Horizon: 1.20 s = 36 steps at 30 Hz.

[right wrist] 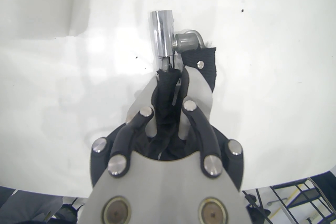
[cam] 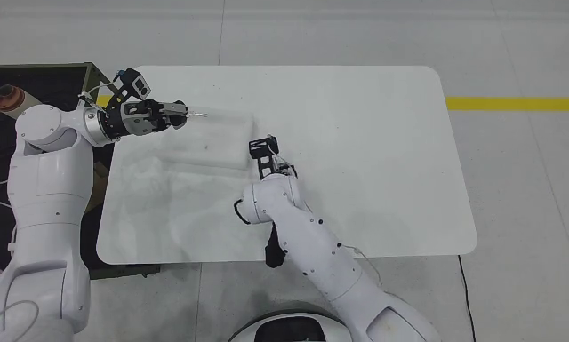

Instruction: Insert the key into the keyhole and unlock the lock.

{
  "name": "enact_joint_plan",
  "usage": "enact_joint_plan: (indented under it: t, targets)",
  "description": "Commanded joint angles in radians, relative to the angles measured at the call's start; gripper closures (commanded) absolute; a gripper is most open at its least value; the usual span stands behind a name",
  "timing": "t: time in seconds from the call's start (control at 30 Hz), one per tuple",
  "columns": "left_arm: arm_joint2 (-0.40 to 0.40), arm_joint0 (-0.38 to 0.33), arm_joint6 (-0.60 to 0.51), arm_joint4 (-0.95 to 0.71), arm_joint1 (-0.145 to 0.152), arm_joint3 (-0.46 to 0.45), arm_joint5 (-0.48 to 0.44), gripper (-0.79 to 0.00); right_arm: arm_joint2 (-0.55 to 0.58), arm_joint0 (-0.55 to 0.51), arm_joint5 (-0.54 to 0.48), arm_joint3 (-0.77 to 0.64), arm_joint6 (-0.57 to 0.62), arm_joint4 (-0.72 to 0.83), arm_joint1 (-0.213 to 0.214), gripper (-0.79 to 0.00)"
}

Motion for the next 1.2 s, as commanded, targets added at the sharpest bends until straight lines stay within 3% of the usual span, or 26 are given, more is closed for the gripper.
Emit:
enact_joint_plan:
  t: [0.0, 0.27, 0.47, 0.6, 0.93, 1.0, 1.17]
  targets:
    - [0.000, 0.000, 0.000, 0.000, 0.000, 0.000, 0.000, 0.000, 0.023, -0.011, -0.001, -0.030, 0.001, 0.016, 0.004, 0.000]
    - [0.000, 0.000, 0.000, 0.000, 0.000, 0.000, 0.000, 0.000, 0.207, -0.145, -0.118, -0.329, 0.030, 0.118, 0.038, 0.000]
    - [0.000, 0.000, 0.000, 0.000, 0.000, 0.000, 0.000, 0.000, 0.377, -0.253, -0.248, -0.570, 0.059, 0.334, 0.071, 0.000]
    - [0.000, 0.000, 0.000, 0.000, 0.000, 0.000, 0.000, 0.000, 0.443, -0.292, -0.282, -0.604, 0.019, 0.408, 0.084, 0.000]
    - [0.000, 0.000, 0.000, 0.000, 0.000, 0.000, 0.000, 0.000, 0.443, -0.292, -0.282, -0.604, 0.019, 0.408, 0.084, 0.000]
    - [0.000, 0.000, 0.000, 0.000, 0.000, 0.000, 0.000, 0.000, 0.438, -0.349, -0.306, -0.627, -0.037, 0.419, 0.097, 0.000]
    - [0.000, 0.000, 0.000, 0.000, 0.000, 0.000, 0.000, 0.000, 0.520, -0.421, -0.464, -0.661, -0.273, 0.864, 0.121, 0.000]
